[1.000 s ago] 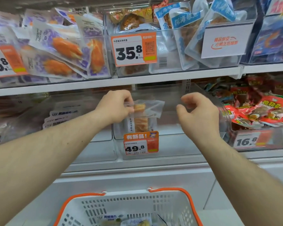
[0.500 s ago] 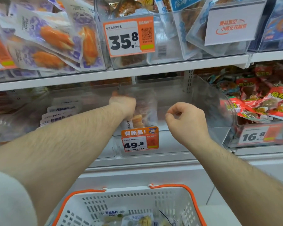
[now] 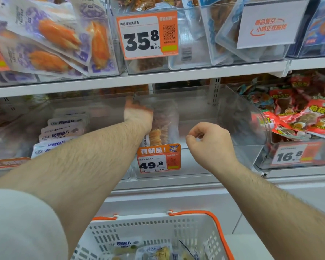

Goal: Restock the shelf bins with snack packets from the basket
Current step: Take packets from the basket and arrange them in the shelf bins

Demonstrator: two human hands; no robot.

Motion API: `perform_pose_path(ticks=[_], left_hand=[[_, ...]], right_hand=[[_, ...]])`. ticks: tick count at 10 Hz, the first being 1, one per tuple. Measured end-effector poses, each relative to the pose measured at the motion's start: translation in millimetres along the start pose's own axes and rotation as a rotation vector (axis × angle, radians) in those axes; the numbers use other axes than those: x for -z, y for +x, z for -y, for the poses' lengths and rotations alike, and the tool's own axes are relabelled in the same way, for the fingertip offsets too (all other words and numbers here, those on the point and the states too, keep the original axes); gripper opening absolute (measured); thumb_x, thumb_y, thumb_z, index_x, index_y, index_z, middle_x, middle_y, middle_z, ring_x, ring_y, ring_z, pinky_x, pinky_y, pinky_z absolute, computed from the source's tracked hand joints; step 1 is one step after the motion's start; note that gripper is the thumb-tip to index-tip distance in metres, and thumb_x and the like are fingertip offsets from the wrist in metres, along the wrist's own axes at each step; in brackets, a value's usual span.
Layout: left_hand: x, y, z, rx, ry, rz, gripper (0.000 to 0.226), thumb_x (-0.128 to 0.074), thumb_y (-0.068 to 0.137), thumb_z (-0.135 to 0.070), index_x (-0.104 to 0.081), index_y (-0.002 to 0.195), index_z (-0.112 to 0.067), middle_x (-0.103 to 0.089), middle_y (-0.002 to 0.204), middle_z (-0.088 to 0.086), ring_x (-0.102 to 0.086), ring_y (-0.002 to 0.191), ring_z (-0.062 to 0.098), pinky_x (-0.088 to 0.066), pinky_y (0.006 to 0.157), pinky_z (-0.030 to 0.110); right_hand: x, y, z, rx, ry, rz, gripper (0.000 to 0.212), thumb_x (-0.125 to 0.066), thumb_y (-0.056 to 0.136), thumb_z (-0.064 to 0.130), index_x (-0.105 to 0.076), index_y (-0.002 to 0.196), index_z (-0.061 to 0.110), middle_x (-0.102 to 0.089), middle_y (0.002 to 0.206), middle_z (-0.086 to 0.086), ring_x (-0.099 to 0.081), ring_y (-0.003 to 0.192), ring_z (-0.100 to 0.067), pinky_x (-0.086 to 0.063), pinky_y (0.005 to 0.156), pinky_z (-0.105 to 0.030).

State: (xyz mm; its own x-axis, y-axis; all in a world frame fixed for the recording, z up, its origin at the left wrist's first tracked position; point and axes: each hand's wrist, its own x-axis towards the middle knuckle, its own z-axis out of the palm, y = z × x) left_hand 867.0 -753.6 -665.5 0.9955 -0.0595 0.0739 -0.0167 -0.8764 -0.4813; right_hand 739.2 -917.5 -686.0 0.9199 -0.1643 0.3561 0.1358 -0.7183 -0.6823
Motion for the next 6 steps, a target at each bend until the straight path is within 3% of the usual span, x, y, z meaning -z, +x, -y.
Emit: perform_pose_path(ticks=[1,2,3,4,5,6], left_hand=[[-7.7,3.6,6.3,-0.041,0.019,-0.094,0.024,-0.068,0.08,-0.043,-0.068,0.089,-0.02,-0.067,0.101,-0.001,-0.057,0.105,0.023,-0.034,0.103,0.045],[11.7,-24.1,6.5,-0.003,-0.027,-0.043,0.021,-0.065,0.085,-0.042,-0.066,0.09,-0.022,-0.063,0.088,-0.004,-0.053,0.093,0.022,-0.03,0.096,0.044],[25.6,-47.0,10.7,-0.05,-0.248,-0.279,0.021,-0.065,0.086,-0.048,-0.064,0.097,-0.03,-0.063,0.088,-0.008,-0.052,0.093,0.02,-0.026,0.093,0.044],[29.9,-103.8,19.7,-0.084,-0.599,-0.531,0.014,-0.064,0.084,-0.044,-0.065,0.095,-0.035,-0.066,0.092,-0.014,-0.052,0.099,0.015,-0.022,0.089,0.038],[15.1,-154.6,21.9,-0.095,-0.844,-0.668,0.006,-0.065,0.081,-0.04,-0.063,0.082,-0.035,-0.062,0.079,-0.02,-0.051,0.09,0.008,-0.018,0.081,0.033],[-21.3,-190.3,6.5,-0.081,-0.989,-0.624,0.005,-0.061,0.073,-0.039,-0.057,0.073,-0.036,-0.051,0.065,-0.026,-0.051,0.078,0.006,-0.021,0.078,0.03]], right_hand=[[-2.4,-0.8,1.1,-0.005,0.002,0.014,0.016,-0.061,0.087,0.019,-0.063,0.072,0.025,-0.06,0.071,0.016,-0.059,0.084,-0.013,-0.049,0.079,-0.029],[-3.7,-3.7,1.8,0.005,-0.001,0.015,0.013,-0.061,0.087,0.02,-0.067,0.076,0.021,-0.065,0.076,0.011,-0.06,0.084,-0.014,-0.051,0.08,-0.033],[-2.9,-8.2,3.0,0.093,-0.044,-0.032,0.011,-0.061,0.087,0.019,-0.07,0.081,0.017,-0.067,0.084,0.004,-0.058,0.088,-0.017,-0.049,0.08,-0.034],[-1.7,-16.8,6.8,0.269,-0.08,-0.091,0.01,-0.062,0.082,0.018,-0.068,0.076,0.013,-0.063,0.077,0.003,-0.054,0.075,-0.017,-0.043,0.07,-0.031],[-6.6,-35.4,11.1,0.381,0.004,-0.016,0.009,-0.061,0.075,0.017,-0.064,0.067,0.013,-0.054,0.065,0.007,-0.046,0.062,-0.014,-0.041,0.062,-0.028],[-15.4,-53.6,8.0,0.36,-0.014,0.224,0.012,-0.063,0.077,0.014,-0.061,0.066,0.017,-0.055,0.063,0.007,-0.05,0.064,-0.015,-0.042,0.063,-0.028]])
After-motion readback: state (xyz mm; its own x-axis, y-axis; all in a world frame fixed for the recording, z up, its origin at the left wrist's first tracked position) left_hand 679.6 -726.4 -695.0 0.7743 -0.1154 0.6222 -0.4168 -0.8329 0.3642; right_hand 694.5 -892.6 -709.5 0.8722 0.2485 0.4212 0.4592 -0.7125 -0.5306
